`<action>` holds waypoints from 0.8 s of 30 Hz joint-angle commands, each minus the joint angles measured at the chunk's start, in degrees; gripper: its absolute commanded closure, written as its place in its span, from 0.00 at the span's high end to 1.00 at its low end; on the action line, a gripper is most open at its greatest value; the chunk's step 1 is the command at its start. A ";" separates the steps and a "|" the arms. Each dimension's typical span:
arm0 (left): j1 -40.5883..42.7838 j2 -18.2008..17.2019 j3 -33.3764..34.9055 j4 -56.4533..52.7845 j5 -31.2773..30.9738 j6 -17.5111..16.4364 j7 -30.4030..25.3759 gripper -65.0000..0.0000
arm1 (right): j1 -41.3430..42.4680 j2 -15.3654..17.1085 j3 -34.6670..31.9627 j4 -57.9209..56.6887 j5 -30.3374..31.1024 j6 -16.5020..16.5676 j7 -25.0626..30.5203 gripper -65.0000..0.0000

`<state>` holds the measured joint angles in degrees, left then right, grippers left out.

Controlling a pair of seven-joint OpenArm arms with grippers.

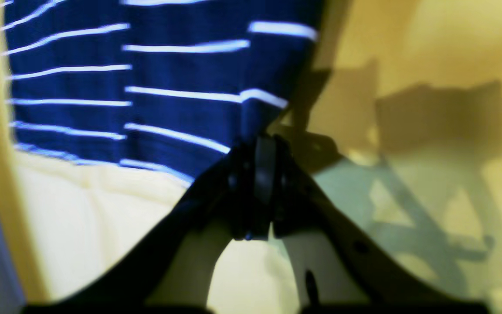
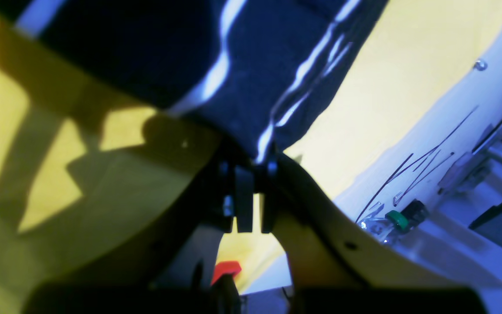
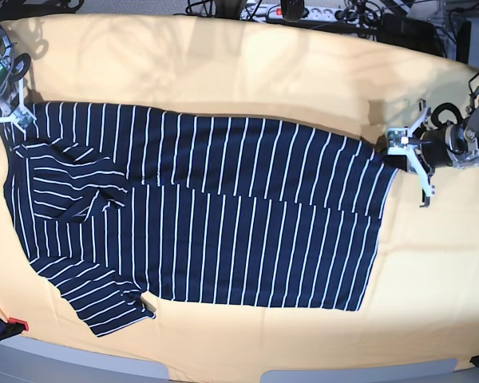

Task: Fold the T-shirt properly
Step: 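Grasp the shirt edges with both grippers and smooth them outward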

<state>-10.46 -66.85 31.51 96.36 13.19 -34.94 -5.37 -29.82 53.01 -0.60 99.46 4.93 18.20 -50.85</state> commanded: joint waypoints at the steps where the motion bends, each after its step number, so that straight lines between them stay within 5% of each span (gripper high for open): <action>1: -0.98 -2.32 -0.70 1.03 -0.63 -0.87 -1.18 0.00 | 0.15 1.77 0.66 0.57 -0.68 0.59 -1.49 0.00; 6: -0.98 -5.88 -0.70 2.34 -0.63 -2.21 -4.07 0.00 | 0.13 5.73 0.66 0.57 2.36 2.78 -3.63 0.00; 15: -0.66 -9.27 -0.70 2.32 -0.63 -5.06 -8.57 0.00 | 0.11 13.64 0.66 0.55 22.56 9.07 -13.35 0.00; 24: 5.38 -14.75 -0.70 6.62 -0.63 -5.06 -10.10 0.00 | -0.15 14.47 0.66 0.55 32.65 14.75 -25.24 0.00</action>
<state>-4.45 -79.68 31.48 102.65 12.47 -39.92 -15.25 -30.28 65.69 -0.64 99.74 38.83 32.51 -74.43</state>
